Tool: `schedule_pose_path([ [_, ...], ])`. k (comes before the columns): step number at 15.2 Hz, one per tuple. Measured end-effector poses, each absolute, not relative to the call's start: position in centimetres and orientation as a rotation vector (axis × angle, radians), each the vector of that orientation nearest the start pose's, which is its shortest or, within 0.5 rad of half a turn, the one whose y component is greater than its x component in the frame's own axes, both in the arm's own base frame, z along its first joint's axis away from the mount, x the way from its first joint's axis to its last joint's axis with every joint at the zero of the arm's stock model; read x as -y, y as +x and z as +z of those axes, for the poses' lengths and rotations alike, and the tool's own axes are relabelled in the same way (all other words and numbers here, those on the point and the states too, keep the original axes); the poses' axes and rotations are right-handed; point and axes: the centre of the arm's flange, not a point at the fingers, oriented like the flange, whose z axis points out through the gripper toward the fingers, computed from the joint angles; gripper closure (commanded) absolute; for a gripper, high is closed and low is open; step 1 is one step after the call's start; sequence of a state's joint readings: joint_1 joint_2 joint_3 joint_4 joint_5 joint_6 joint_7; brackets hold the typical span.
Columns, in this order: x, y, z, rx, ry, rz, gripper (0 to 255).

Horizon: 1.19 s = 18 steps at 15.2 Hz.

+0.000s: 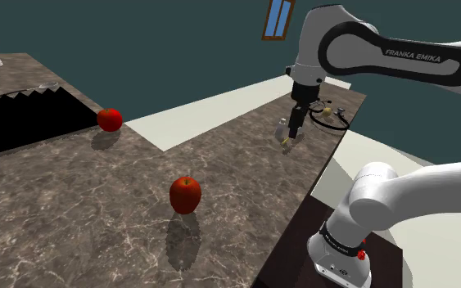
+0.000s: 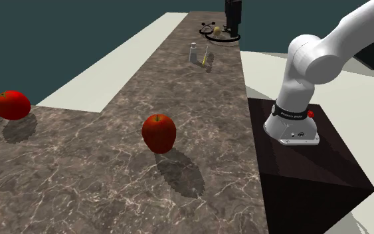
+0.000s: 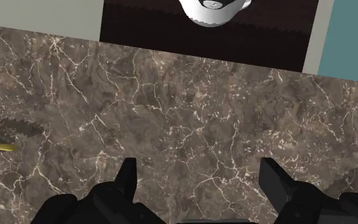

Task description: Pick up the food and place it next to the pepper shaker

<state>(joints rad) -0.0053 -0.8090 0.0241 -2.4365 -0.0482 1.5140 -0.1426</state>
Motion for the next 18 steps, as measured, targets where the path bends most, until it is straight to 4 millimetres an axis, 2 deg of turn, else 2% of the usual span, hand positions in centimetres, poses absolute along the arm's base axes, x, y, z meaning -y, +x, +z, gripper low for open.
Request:
schedule_pose_path([
  [2, -0.7, 29.5, 55.4, 0.244, -3.185, 0.187, 0],
  [4, -2.4, 30.5, 54.9, 0.246, -3.184, 0.182, 0],
  [11, -9.9, 34.8, 51.8, 0.249, -3.181, 0.162, 0],
  [13, -11.4, 36.3, 51.0, 0.249, -3.181, 0.156, 0],
  [18, -17.1, 39.5, 49.1, 0.252, -3.178, 0.139, 0],
])
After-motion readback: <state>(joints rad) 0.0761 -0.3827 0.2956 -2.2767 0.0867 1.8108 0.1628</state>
